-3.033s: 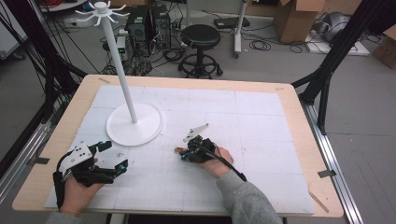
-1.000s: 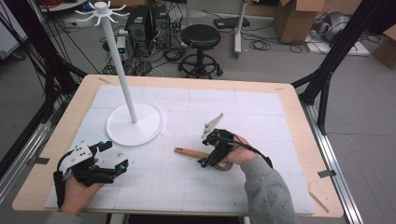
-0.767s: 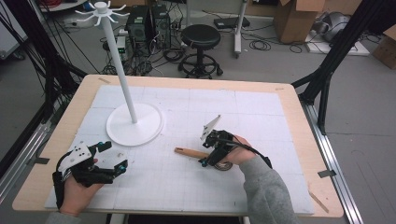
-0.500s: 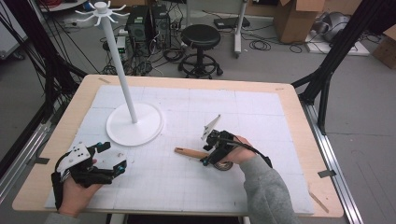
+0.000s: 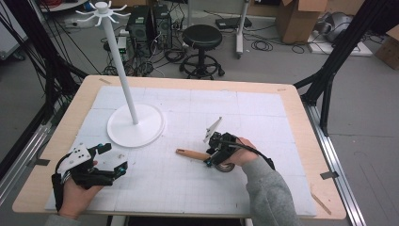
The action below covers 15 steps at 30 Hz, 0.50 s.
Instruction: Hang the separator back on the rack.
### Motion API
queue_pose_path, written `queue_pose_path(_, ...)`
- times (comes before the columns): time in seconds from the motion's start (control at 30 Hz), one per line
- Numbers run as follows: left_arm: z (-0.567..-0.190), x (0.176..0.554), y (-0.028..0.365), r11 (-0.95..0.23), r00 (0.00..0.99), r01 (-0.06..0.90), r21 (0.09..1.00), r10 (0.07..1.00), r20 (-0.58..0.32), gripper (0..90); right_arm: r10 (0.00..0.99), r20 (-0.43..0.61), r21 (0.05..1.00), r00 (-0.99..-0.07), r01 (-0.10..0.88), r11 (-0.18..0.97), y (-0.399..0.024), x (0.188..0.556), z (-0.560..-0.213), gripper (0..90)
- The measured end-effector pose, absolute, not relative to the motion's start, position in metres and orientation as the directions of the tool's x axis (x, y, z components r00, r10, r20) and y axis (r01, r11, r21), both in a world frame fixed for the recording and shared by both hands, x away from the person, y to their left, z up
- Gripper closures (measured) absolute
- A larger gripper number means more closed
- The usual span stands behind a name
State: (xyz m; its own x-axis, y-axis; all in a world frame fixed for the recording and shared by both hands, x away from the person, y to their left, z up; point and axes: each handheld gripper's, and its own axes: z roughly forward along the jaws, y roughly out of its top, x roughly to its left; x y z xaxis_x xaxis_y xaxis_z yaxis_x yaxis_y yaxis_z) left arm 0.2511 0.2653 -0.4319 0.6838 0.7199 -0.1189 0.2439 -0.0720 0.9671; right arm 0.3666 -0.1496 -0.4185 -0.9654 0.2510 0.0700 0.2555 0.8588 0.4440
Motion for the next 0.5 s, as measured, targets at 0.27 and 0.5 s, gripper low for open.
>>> queue_pose_path(0.27,-0.4319,0.2515,0.2657,-0.074,0.684,0.244,0.967,0.720,-0.117,1.8,0.254,0.040,0.423,-0.966,0.247,0.872,-0.1501,0.3632,-0.4175,60.8)
queue_pose_path(0.5,-0.4319,0.2518,0.2651,-0.072,0.684,0.245,0.967,0.719,-0.120,1.7,0.268,0.036,0.418,-0.963,0.258,0.871,-0.1508,0.3619,-0.4173,62.4)
